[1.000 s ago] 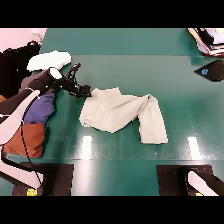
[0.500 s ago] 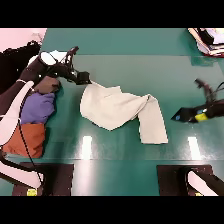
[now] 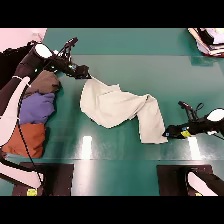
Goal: Fold the shirts.
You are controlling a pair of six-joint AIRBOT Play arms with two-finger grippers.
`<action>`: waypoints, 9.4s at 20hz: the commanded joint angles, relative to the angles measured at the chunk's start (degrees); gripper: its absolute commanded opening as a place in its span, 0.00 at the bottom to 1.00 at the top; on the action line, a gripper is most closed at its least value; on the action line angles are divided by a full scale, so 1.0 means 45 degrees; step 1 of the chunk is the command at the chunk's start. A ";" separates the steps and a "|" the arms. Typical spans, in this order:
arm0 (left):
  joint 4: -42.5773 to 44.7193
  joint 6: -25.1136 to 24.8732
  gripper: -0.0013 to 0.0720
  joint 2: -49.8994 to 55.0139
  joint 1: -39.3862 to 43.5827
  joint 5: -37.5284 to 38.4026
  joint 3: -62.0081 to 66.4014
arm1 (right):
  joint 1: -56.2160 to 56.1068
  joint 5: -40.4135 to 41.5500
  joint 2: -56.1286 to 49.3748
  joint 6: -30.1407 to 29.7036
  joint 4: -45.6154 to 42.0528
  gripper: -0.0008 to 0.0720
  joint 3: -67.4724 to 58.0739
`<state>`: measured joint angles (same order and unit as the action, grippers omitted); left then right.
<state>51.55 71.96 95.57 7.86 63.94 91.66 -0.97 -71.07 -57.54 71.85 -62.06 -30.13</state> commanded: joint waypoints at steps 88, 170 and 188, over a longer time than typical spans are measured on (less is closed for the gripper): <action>0.0340 0.1234 0.04 -0.6572 -0.2297 -0.0831 -0.9797 | 0.6426 -0.1705 0.0019 0.0491 -0.1749 0.64 -0.0753; 0.2866 0.1953 0.69 -0.6640 -0.2307 0.2438 -0.9602 | 0.3565 -0.1195 -0.1836 0.1239 -0.2103 0.48 -0.6373; -0.2055 0.1248 0.69 -0.8592 -0.2297 -0.1467 -1.5305 | 0.3497 -0.1025 0.0758 0.1253 -0.1341 0.55 -0.5396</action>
<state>44.16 78.19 56.95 -2.46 60.80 23.20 14.72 -75.64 -54.89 77.45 -70.04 -54.43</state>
